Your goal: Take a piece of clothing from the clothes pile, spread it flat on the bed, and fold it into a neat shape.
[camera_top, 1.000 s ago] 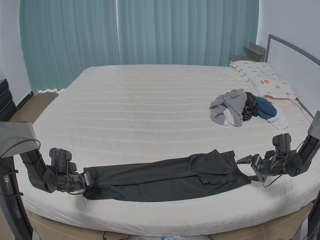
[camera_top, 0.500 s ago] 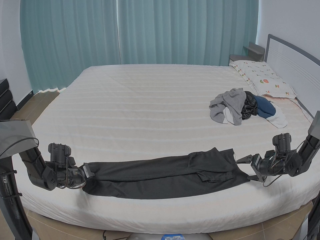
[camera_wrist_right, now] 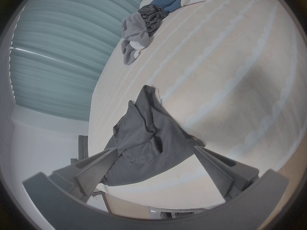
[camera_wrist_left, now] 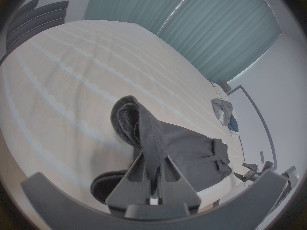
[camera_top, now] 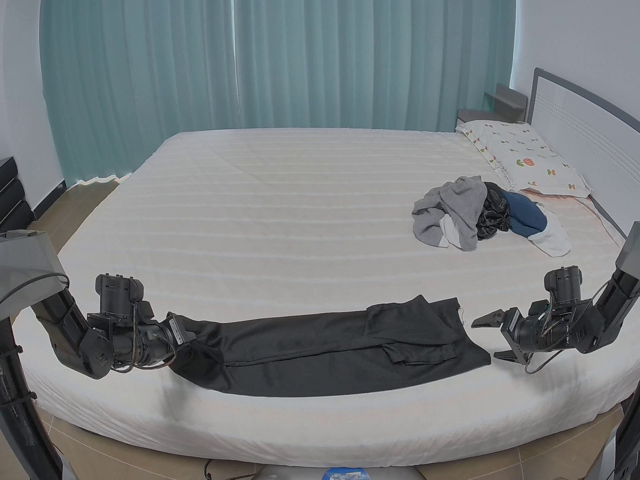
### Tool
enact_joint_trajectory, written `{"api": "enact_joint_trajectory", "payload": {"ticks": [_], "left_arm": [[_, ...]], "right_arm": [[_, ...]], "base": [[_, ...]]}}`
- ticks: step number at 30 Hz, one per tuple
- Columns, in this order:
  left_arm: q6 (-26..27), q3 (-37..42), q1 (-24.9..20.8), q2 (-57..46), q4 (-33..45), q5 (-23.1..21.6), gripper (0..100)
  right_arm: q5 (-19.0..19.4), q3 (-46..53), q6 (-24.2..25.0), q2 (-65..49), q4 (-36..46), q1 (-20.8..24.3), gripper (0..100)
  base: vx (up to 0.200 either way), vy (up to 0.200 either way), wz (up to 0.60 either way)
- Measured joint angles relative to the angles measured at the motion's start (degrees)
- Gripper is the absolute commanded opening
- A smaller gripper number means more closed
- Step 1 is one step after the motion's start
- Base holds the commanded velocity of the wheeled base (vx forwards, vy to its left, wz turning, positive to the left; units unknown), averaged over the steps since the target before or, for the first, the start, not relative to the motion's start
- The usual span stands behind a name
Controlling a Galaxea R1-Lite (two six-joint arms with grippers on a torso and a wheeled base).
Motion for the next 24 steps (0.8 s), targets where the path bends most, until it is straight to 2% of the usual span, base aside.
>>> {"api": "enact_joint_trajectory", "payload": {"ticks": [10, 17, 24], "left_arm": [[-3.1, -4.1, -4.5, -4.4, 9.7, 1.3, 0], [-6.0, -8.9, -9.2, -6.0, 16.1, 4.6, 0], [-8.9, -14.4, -13.0, -6.2, 23.0, 5.0, 0]], "right_arm": [[0.0, 0.1, 0.0, -0.2, 0.0, 0.0, 100], [0.0, 0.2, 0.0, -0.4, 0.0, 0.4, 100], [0.0, 0.3, 0.0, -0.5, 0.0, 0.6, 100]], "base": [[0.0, -0.2, 0.0], [0.0, -0.2, 0.0], [0.0, -0.2, 0.0]]}}
